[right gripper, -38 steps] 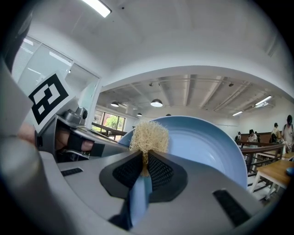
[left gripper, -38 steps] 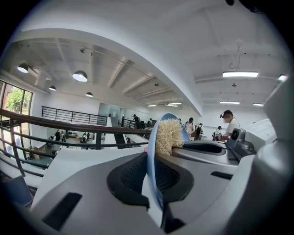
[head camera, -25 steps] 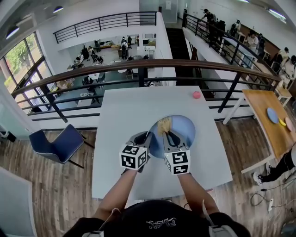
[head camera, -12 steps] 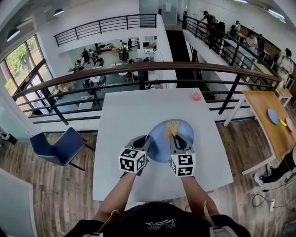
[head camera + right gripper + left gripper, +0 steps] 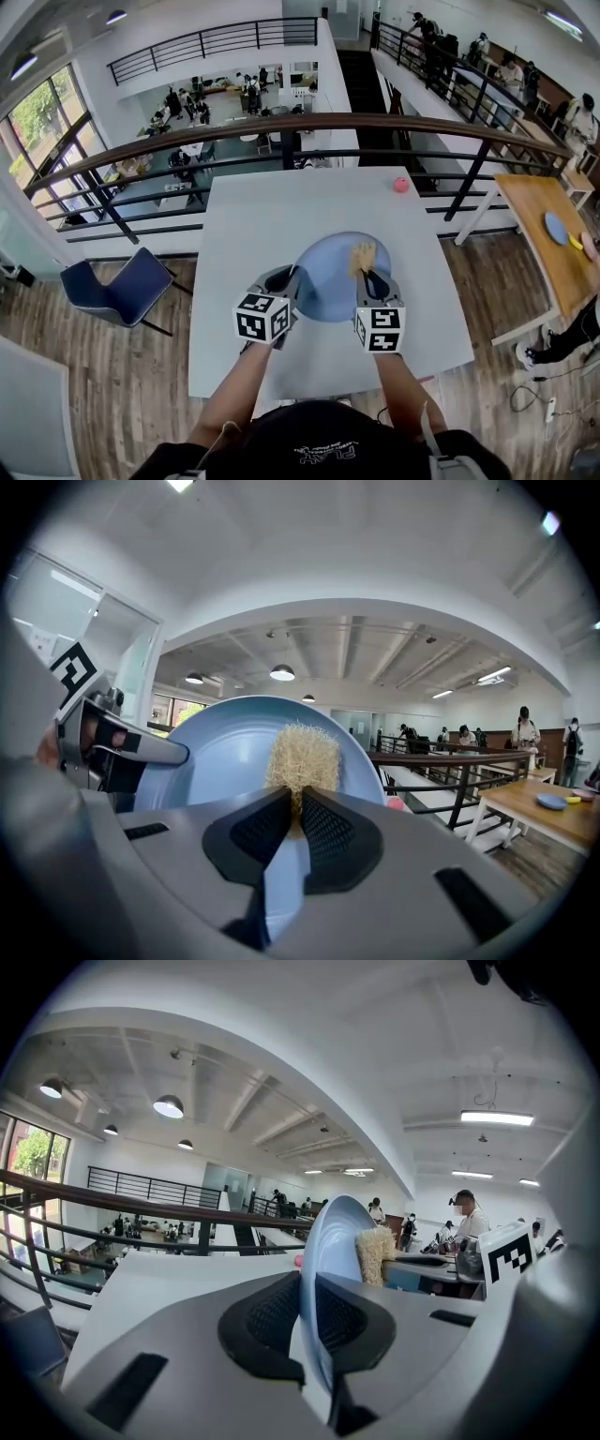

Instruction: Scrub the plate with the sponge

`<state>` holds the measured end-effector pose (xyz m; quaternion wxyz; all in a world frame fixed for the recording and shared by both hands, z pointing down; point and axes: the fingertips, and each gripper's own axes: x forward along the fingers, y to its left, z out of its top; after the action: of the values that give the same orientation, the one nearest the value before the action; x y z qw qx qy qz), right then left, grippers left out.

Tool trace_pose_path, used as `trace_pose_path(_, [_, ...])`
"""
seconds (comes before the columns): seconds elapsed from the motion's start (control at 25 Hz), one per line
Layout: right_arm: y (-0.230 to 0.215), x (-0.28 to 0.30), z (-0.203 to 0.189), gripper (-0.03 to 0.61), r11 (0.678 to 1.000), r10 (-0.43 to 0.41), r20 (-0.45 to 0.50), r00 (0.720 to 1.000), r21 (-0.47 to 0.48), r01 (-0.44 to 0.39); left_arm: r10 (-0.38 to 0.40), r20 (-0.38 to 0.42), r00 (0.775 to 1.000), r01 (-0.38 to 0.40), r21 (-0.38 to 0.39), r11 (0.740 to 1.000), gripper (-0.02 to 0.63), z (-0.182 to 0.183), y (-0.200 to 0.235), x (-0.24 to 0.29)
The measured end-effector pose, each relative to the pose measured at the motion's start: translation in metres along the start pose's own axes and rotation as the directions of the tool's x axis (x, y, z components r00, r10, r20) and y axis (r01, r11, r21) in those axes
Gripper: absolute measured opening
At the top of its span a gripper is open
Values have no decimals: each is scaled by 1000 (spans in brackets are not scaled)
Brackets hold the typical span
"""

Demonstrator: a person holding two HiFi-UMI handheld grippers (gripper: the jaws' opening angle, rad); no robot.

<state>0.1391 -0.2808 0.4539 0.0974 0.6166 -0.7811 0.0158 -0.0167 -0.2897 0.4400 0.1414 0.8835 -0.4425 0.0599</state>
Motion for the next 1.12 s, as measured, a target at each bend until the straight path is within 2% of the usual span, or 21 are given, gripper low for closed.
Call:
trace_pose_path(0.28, [-6,-4,-16,44,999,-30,-38,999,10,31,13,0,1000,-13,-15,1000,28,-2,10,-8])
trace_pose_path(0.44, [-3,-3,-17,44,1000,-17,-37,999,14,18,23,-1,1000,-23,-31,999,28,-5,16,-6])
trace_pose_path(0.64, [39,-11,-9,44,997,75,-16,997,-23,-75,37,1,999,-37,-46,998,28,-8,24,-8])
trace_pose_path(0.88, [92,-10,-4,44,977,203,-21,979,-63,-204,45,6,999,-44,-52,998,28,-4,24,-6])
trace_pose_path(1.12, [128,-5,0,44,957,279,-14,960,-72,-279,45,14,999,-44,-57,997,28,-4,23,-10])
